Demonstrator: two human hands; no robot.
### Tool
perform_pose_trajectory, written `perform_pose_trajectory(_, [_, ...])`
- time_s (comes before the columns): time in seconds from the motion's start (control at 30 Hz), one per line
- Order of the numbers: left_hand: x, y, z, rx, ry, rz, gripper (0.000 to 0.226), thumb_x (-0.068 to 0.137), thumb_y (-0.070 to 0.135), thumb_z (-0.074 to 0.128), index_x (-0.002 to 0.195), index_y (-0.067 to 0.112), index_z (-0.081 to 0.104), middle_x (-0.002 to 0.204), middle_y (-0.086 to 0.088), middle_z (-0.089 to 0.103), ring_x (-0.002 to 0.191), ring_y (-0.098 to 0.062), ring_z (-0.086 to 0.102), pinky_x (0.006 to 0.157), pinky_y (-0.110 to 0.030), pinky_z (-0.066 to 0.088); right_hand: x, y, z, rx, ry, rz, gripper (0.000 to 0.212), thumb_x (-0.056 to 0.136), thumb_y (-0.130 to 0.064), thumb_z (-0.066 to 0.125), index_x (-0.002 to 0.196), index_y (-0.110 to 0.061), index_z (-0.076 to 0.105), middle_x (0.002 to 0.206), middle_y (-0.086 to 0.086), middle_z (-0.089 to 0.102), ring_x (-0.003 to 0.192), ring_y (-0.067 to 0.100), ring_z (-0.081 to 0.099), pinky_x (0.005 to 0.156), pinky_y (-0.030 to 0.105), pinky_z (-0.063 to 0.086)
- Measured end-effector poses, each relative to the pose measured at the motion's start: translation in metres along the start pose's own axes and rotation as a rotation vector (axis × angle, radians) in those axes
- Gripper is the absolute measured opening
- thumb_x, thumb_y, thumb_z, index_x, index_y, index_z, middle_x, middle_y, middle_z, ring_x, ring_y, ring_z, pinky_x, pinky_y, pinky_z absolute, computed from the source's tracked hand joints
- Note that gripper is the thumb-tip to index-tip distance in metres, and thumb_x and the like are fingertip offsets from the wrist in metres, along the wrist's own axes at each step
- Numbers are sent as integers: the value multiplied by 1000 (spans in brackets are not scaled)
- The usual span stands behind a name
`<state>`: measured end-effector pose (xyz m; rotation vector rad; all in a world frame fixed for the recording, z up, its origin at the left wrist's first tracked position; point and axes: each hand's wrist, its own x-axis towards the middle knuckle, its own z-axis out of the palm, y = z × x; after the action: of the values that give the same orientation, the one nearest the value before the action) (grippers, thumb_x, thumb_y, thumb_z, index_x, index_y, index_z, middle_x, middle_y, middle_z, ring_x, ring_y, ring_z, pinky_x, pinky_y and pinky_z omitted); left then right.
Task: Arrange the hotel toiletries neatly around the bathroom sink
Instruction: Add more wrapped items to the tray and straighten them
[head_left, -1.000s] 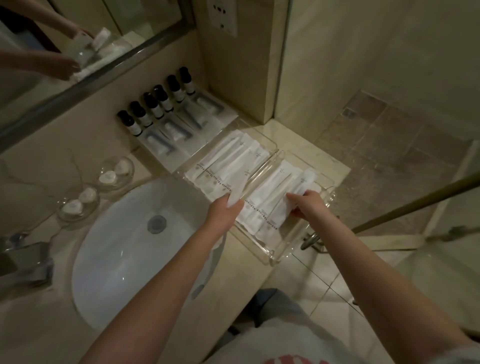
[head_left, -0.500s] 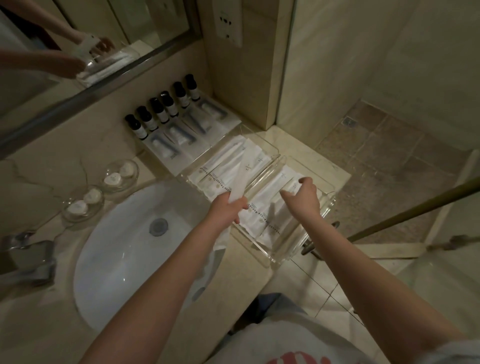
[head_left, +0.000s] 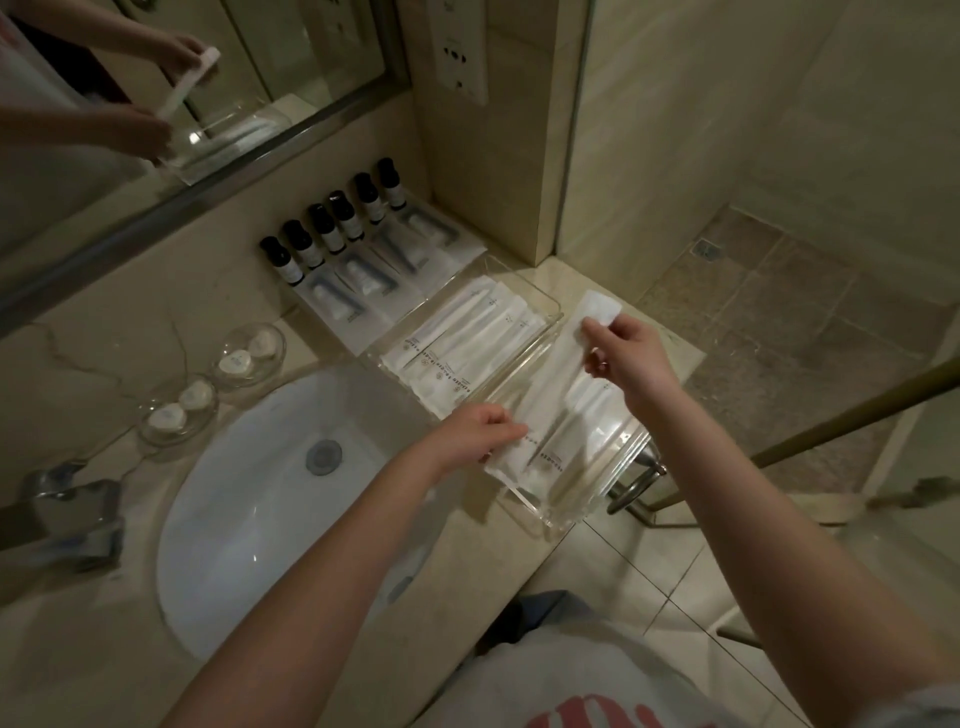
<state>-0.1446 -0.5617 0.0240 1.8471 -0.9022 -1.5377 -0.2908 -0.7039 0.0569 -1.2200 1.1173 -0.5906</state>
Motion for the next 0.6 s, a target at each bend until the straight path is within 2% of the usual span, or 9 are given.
perform_pose_trajectory(0.07, [6,-6,9,116,85,11,12,87,27,61,94,17,64,91,1,64,91,-18,60,87,-38,50,6,10,-18,-83,73,18,13,92,-18,56,80,-13,62,70,5,60,51,15,53,56,28,46])
perform_pose_trajectory(0.17, [15,-7,27,424,211,111,31,89,20,57,118,12,59,122,-5,60,113,-19,55,96,-32,43,10,27,-41,-171,154,66,14,92,-17,55,81,-11,61,67,6,58,52,16,51,55,28,44])
perform_pose_trajectory(0.3, [27,-15,55,741,87,193,50,90,26,54,138,19,41,149,-5,34,140,-23,25,114,-40,25,13,42,-54,-209,212,166,17,93,-15,53,93,0,61,63,8,54,52,17,49,55,29,43])
perform_pose_trajectory(0.4, [35,-27,72,972,33,204,59,92,31,48,146,28,23,158,1,11,147,-22,0,117,-49,9,17,54,-54,-259,248,233,24,91,-15,55,102,6,60,62,10,56,57,21,54,69,38,52])
perform_pose_trajectory(0.47, [38,-31,75,1043,38,220,60,94,25,45,147,30,17,159,3,5,147,-22,-7,117,-49,4,21,61,-52,-333,270,269,27,88,-16,60,106,4,58,73,13,62,68,26,63,80,43,56])
perform_pose_trajectory(0.53, [39,-32,72,1077,40,238,61,94,19,43,147,30,15,159,4,3,146,-21,-9,117,-49,2,23,67,-50,-498,290,289,35,85,-24,65,111,-3,55,93,14,65,82,30,67,79,44,57])
perform_pose_trajectory(0.6, [39,-34,69,1098,43,253,61,94,17,42,147,30,15,159,4,4,147,-21,-9,118,-49,2,21,68,-48,-745,286,265,47,82,-34,67,118,-8,50,105,11,63,92,30,64,79,44,56])
